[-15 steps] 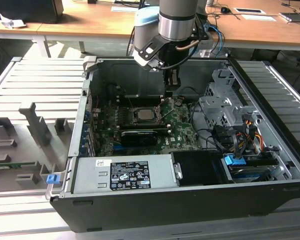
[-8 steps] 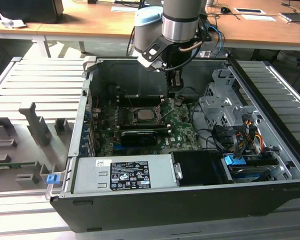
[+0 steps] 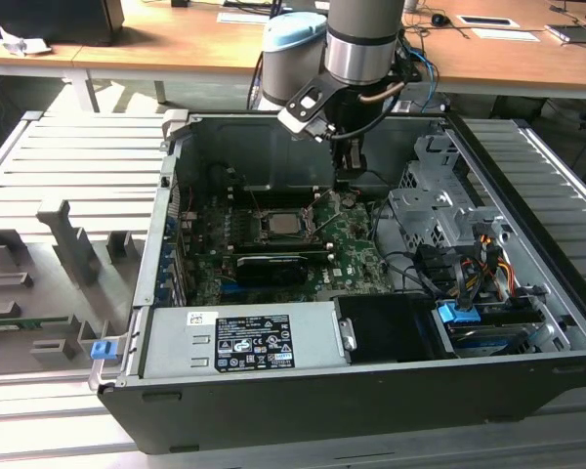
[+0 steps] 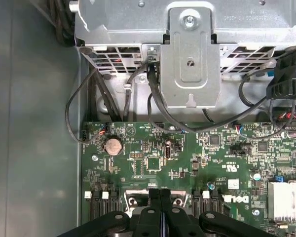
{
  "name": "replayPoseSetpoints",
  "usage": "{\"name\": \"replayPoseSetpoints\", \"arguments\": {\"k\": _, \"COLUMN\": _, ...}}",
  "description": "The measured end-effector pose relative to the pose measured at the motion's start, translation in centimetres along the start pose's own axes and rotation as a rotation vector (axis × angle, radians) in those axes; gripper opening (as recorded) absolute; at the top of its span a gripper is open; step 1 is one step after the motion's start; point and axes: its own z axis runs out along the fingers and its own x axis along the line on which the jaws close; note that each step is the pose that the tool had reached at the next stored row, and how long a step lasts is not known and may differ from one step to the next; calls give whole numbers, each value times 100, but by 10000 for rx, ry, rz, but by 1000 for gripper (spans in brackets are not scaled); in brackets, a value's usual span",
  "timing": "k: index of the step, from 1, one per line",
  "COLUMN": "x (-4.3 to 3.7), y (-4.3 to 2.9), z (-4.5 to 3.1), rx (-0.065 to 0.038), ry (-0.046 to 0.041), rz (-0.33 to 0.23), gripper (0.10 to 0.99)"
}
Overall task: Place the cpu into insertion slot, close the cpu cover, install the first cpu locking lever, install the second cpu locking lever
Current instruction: 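Close the cpu cover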
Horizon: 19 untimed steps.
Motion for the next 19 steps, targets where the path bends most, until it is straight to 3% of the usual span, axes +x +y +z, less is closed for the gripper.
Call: {"name": "replayPoseSetpoints", "arguments": {"k": 19, "x": 0, "y": 177, "z": 28, "rx": 0, "ry": 1, "rz": 0, "gripper": 106}}
